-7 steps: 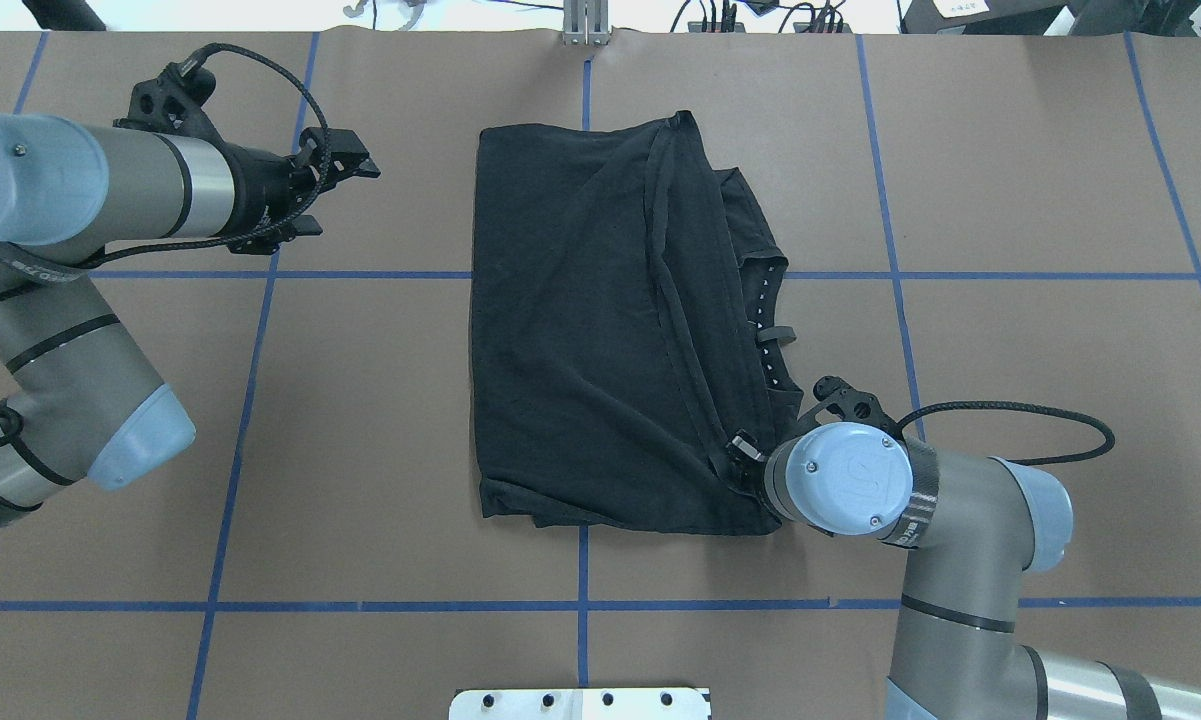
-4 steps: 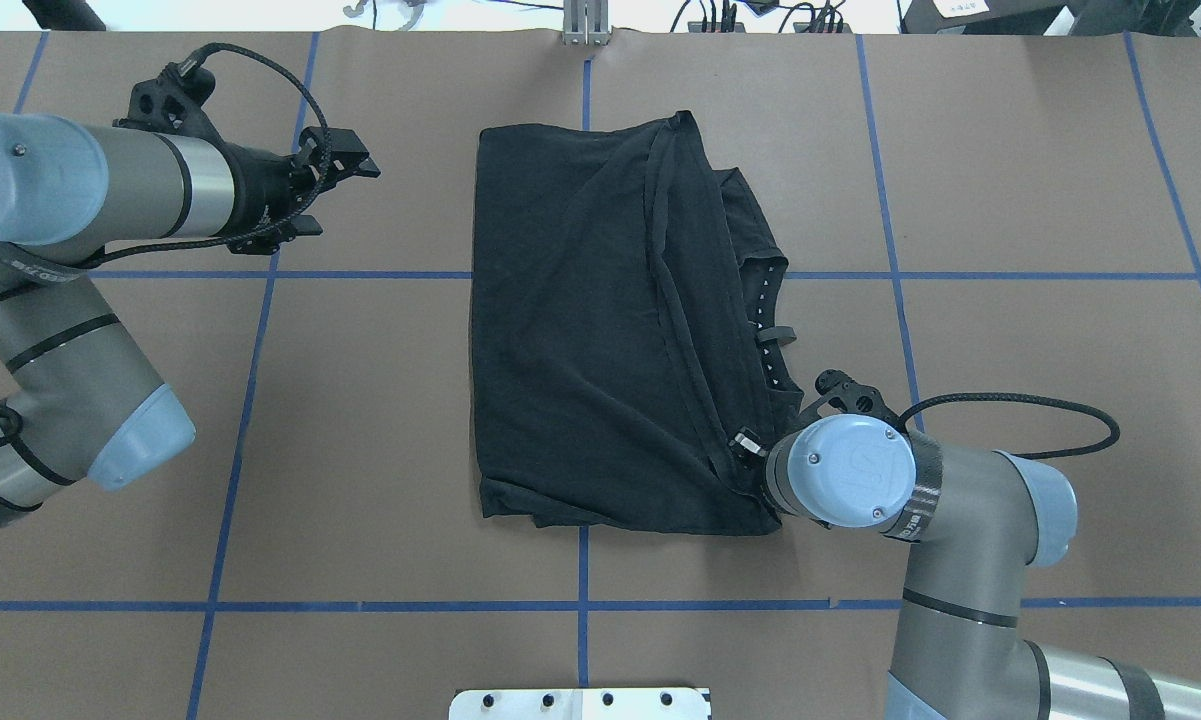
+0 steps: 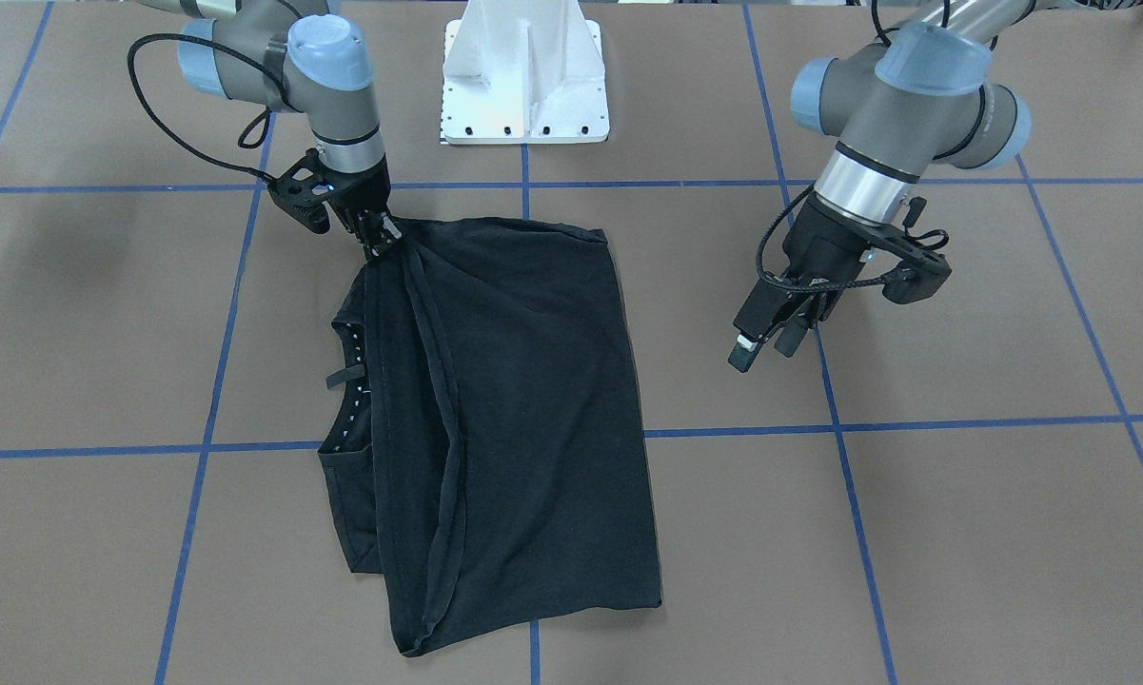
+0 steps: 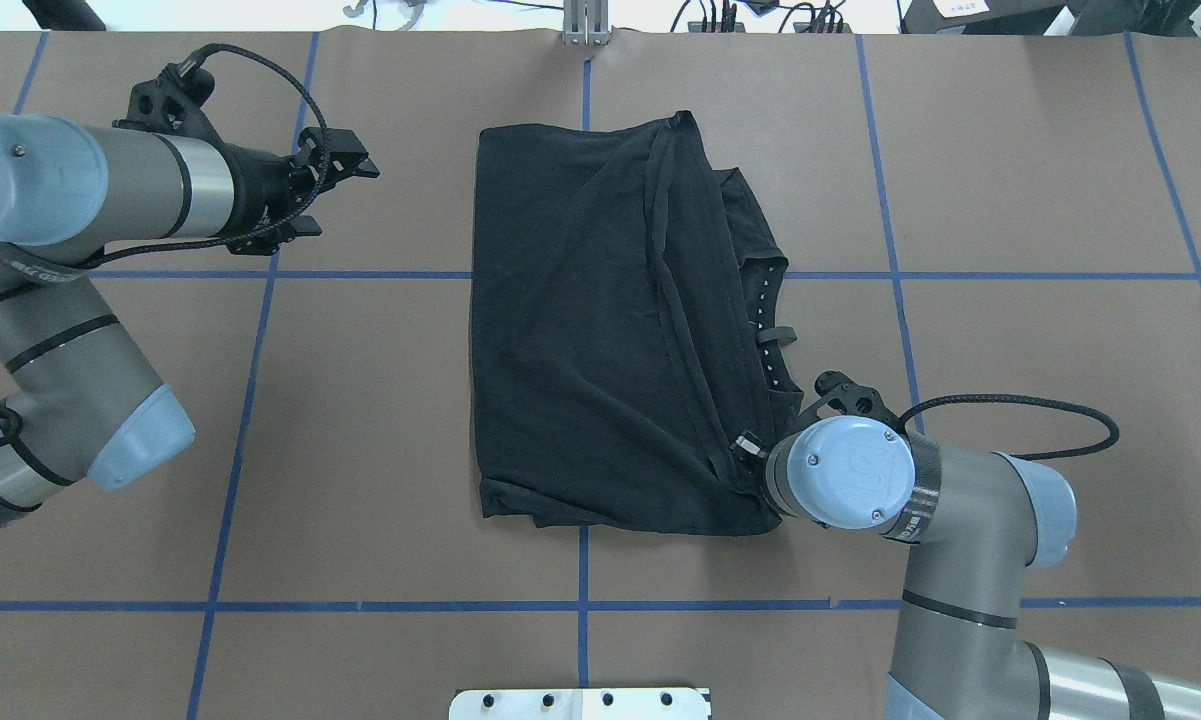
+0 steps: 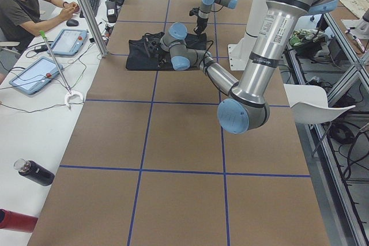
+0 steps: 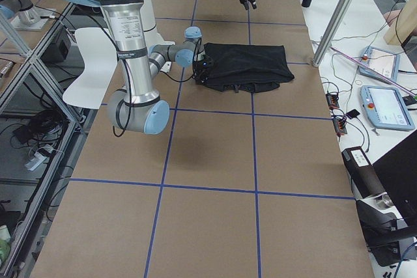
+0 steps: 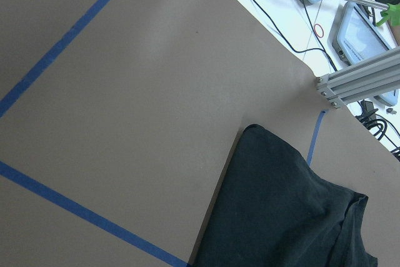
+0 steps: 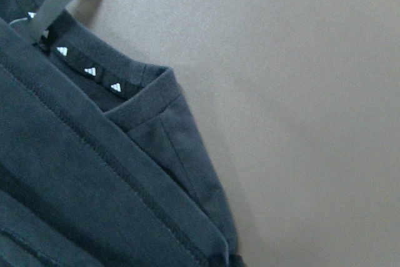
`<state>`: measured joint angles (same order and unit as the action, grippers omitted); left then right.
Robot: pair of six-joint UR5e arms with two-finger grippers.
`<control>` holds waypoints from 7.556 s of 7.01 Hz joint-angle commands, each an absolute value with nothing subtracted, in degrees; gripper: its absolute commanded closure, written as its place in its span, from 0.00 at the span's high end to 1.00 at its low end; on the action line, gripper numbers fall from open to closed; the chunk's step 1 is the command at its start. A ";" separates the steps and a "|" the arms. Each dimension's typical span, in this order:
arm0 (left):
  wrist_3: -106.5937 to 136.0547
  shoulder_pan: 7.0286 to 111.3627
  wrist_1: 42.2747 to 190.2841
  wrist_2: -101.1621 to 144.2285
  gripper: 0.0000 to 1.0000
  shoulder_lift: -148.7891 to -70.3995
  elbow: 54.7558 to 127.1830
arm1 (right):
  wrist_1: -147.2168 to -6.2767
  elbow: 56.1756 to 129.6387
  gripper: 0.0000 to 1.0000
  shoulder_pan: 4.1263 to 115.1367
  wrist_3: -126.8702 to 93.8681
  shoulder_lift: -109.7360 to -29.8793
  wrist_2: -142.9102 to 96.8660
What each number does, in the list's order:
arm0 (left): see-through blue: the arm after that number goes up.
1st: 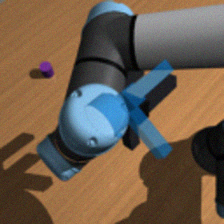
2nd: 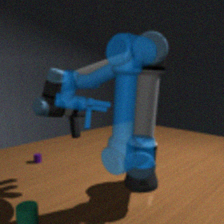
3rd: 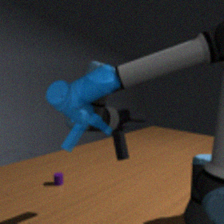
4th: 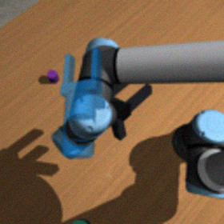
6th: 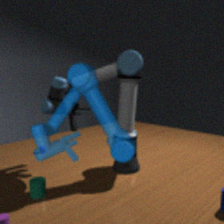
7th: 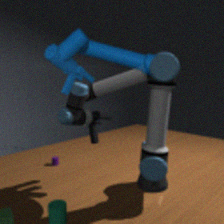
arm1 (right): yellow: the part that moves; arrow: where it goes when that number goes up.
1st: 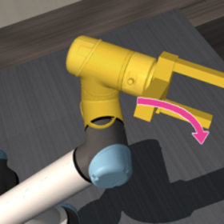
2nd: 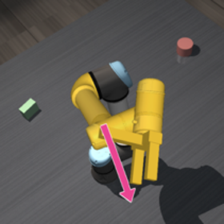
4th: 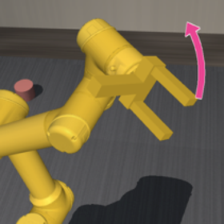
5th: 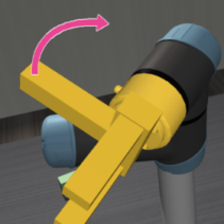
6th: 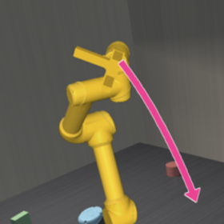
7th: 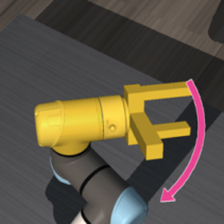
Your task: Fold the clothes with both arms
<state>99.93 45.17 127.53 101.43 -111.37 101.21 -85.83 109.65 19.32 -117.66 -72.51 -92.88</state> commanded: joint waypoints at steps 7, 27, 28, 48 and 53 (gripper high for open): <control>122.83 22.81 127.62 81.78 1.00 -103.55 113.63 | -90.44 118.38 0.00 18.72 -115.84 -75.32 -95.98; 128.76 8.09 121.29 73.92 0.79 -111.01 104.86 | -90.44 117.69 0.00 18.28 -115.84 -75.41 -96.77; 128.85 8.00 121.29 73.92 0.79 -111.27 103.98 | -90.44 117.69 0.00 18.28 -115.84 -75.41 -96.77; 127.12 18.16 106.26 81.99 0.00 -111.09 126.04 | -90.61 124.93 0.00 36.89 -111.28 -74.31 -117.33; 117.71 29.86 107.66 85.61 0.00 -117.59 112.79 | -90.62 109.71 0.00 45.52 -102.84 -63.13 -122.78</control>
<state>120.11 27.32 107.31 85.49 -115.90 116.31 -90.64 112.78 44.64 -104.23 -65.32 -122.71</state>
